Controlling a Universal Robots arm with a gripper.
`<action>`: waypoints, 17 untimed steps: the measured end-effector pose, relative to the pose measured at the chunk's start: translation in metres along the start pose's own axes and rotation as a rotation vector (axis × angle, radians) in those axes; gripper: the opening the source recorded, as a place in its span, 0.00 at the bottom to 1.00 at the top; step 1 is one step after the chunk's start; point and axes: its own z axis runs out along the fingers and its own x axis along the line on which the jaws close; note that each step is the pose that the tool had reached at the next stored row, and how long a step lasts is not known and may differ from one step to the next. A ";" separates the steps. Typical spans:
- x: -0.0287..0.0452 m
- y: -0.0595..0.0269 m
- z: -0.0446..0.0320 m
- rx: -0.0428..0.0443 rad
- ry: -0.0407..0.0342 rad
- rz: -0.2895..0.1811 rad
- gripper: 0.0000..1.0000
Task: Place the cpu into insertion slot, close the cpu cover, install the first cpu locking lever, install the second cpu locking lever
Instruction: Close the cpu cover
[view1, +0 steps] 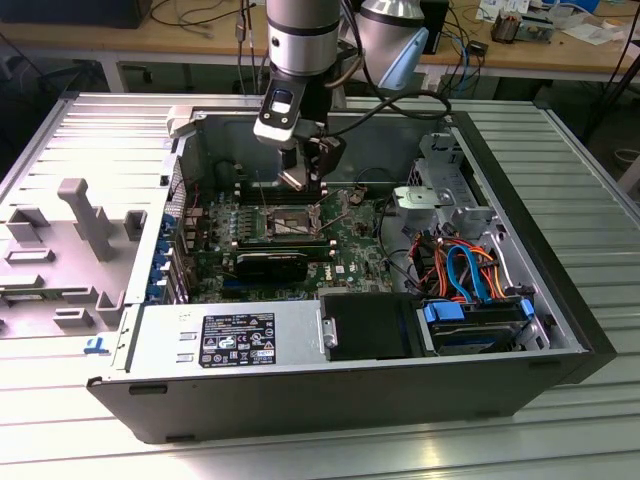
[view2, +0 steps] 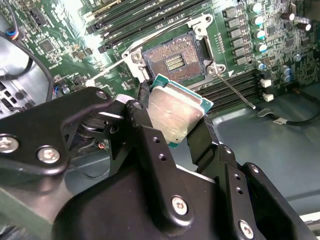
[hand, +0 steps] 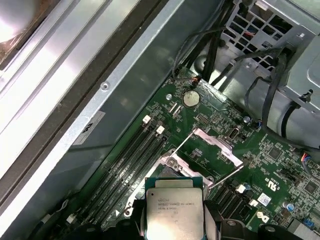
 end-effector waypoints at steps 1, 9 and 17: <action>0.0000 0.0000 0.0002 -0.0002 -0.0009 0.021 0.55; 0.0000 0.0000 0.0007 -0.0007 -0.0048 0.088 0.55; 0.0000 -0.0001 0.0012 -0.0011 -0.0088 0.158 0.55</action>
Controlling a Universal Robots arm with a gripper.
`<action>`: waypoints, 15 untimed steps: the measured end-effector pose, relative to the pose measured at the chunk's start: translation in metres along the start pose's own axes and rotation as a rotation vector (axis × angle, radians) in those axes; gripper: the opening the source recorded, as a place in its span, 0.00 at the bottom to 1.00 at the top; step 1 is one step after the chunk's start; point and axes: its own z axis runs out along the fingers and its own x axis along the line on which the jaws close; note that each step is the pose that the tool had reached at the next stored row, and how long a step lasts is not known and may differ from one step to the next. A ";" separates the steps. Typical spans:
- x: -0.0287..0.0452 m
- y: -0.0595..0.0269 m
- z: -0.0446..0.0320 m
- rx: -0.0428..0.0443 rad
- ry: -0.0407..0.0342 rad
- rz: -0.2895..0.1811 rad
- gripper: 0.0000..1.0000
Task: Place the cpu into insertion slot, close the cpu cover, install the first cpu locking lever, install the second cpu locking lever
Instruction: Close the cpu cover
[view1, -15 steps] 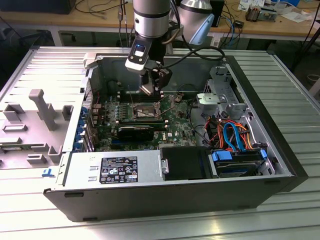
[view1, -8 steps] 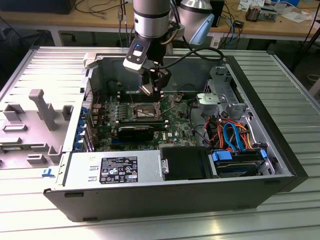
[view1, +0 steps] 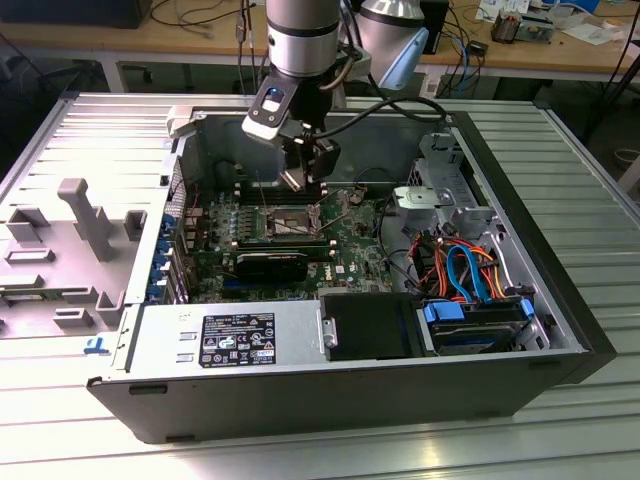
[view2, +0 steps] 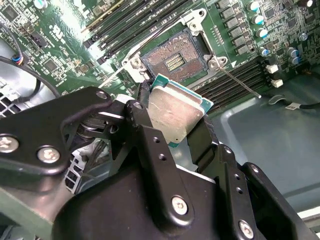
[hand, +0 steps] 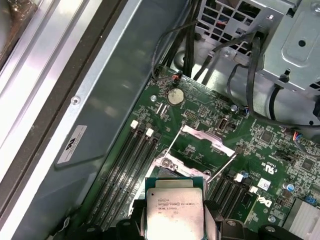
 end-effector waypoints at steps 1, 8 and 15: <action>0.0000 0.0000 0.0001 -0.0001 -0.0007 0.014 0.55; 0.0000 0.0000 0.0007 -0.0010 -0.0036 0.080 0.55; 0.0000 -0.0001 0.0018 -0.0023 -0.0078 0.179 0.55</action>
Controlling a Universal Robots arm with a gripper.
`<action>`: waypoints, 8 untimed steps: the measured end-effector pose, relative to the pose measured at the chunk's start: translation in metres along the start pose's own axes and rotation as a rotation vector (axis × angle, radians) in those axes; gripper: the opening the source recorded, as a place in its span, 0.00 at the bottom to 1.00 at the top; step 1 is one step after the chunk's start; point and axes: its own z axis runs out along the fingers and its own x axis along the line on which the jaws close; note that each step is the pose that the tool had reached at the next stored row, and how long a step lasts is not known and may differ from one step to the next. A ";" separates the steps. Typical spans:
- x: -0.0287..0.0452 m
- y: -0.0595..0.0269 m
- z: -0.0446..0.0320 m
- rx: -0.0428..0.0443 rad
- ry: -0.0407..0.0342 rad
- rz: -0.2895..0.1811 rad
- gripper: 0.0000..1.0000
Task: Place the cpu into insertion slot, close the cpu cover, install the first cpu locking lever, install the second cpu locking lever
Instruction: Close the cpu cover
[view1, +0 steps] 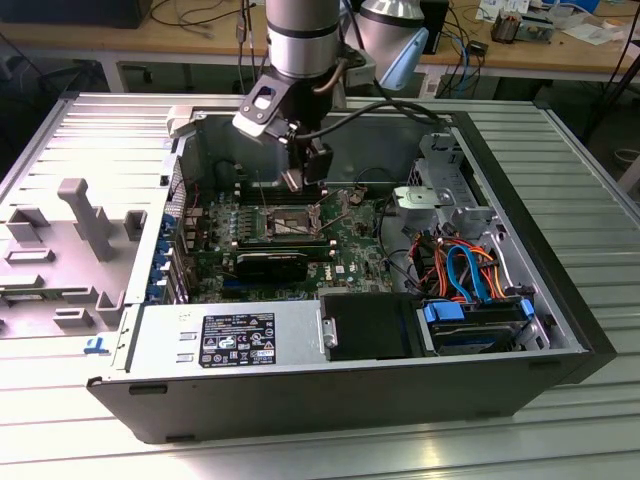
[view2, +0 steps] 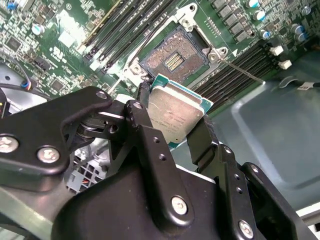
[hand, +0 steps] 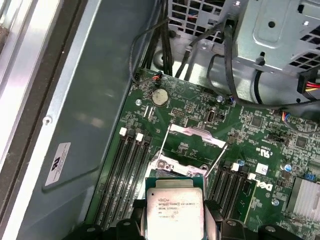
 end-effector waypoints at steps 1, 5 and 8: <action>0.0000 0.0000 0.0002 -0.0002 -0.0003 0.010 0.55; 0.0000 0.0000 0.0008 -0.0009 -0.0024 0.062 0.55; 0.0000 0.0000 0.0012 -0.0015 -0.0041 0.104 0.55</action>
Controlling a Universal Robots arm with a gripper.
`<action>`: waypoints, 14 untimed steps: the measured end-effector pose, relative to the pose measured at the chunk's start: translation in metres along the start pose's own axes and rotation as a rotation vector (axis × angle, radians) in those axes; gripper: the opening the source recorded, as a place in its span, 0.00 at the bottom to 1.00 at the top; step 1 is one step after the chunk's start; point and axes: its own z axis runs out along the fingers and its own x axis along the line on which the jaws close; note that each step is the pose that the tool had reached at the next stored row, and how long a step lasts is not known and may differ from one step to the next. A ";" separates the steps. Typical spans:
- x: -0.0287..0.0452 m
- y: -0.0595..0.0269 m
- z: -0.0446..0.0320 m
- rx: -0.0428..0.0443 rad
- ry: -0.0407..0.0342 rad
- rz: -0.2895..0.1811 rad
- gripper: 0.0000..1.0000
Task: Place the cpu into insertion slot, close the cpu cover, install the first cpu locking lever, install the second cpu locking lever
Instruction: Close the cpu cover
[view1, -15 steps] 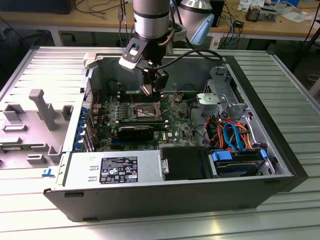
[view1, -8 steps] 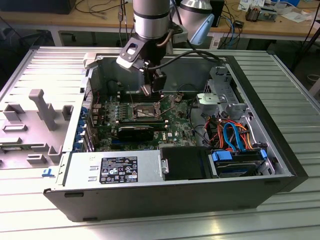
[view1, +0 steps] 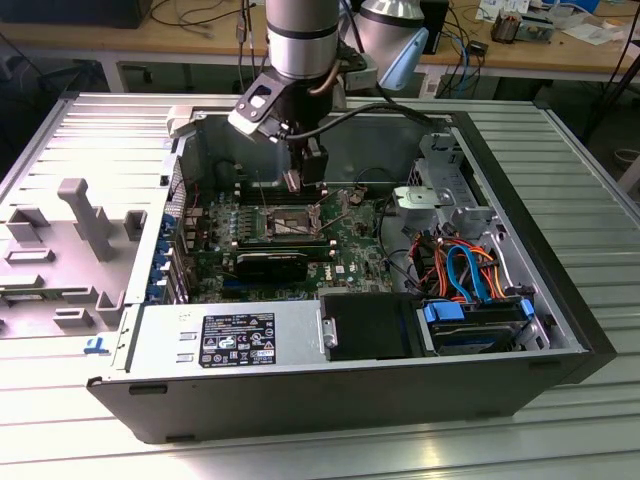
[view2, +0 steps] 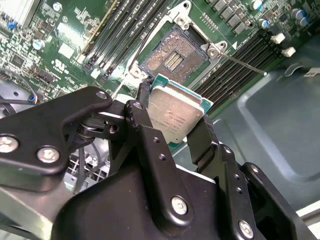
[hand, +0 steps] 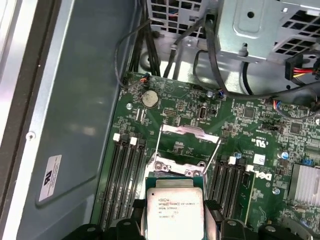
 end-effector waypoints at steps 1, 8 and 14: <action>0.0000 0.0000 0.0001 -0.0002 -0.0004 0.012 0.55; 0.0000 -0.0001 0.0026 -0.0018 -0.0050 0.127 0.55; 0.0002 -0.0012 0.0111 -0.0022 -0.0067 0.165 0.55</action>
